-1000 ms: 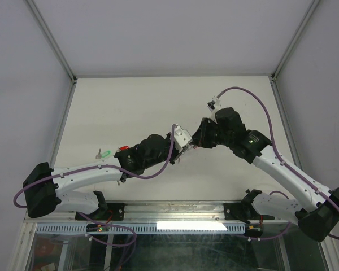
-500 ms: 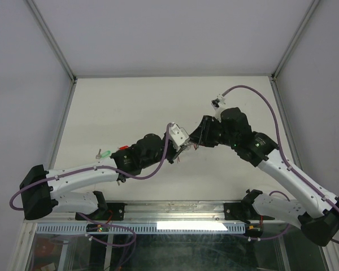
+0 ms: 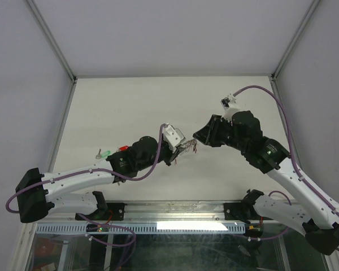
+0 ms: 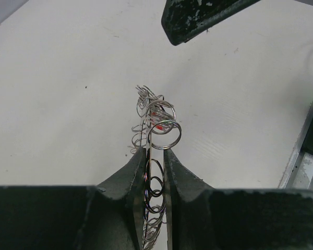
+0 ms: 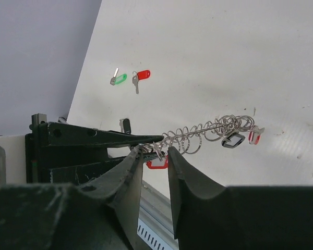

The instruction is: Put the keys on the keyring

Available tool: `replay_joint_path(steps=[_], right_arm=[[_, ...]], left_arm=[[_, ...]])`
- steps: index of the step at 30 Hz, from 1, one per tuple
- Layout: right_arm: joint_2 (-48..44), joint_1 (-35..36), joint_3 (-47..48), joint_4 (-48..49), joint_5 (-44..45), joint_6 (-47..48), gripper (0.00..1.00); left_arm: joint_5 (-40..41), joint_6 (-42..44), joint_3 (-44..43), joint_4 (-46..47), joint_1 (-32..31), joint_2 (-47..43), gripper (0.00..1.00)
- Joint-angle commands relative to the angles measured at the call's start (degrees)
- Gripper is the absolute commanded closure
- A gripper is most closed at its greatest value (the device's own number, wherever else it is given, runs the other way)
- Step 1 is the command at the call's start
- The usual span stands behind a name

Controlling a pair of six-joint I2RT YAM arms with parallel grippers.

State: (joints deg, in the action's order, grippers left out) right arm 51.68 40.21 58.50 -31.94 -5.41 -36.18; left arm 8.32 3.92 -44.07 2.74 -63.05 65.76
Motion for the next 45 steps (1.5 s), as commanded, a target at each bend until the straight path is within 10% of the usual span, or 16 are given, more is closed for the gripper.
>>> replay_joint_path(steps=[1, 23, 45], right_arm=[[-2.49, -0.29, -0.61, 2.81, 0.83, 4.30, 0.72], [-6.33, 1.54, -2.71, 9.75, -7.61, 4.55, 0.72], [-6.45, 14.64, -2.74, 4.13, 22.31, -5.65, 0.70]], left_arm=[[-0.90, -2.43, 0.22, 6.73, -0.32, -3.15, 1.00], [4.72, -13.59, 6.28, 19.33, -0.23, -9.81, 1.00], [6.02, -14.39, 7.69, 19.71, -0.15, -14.85, 1.00]])
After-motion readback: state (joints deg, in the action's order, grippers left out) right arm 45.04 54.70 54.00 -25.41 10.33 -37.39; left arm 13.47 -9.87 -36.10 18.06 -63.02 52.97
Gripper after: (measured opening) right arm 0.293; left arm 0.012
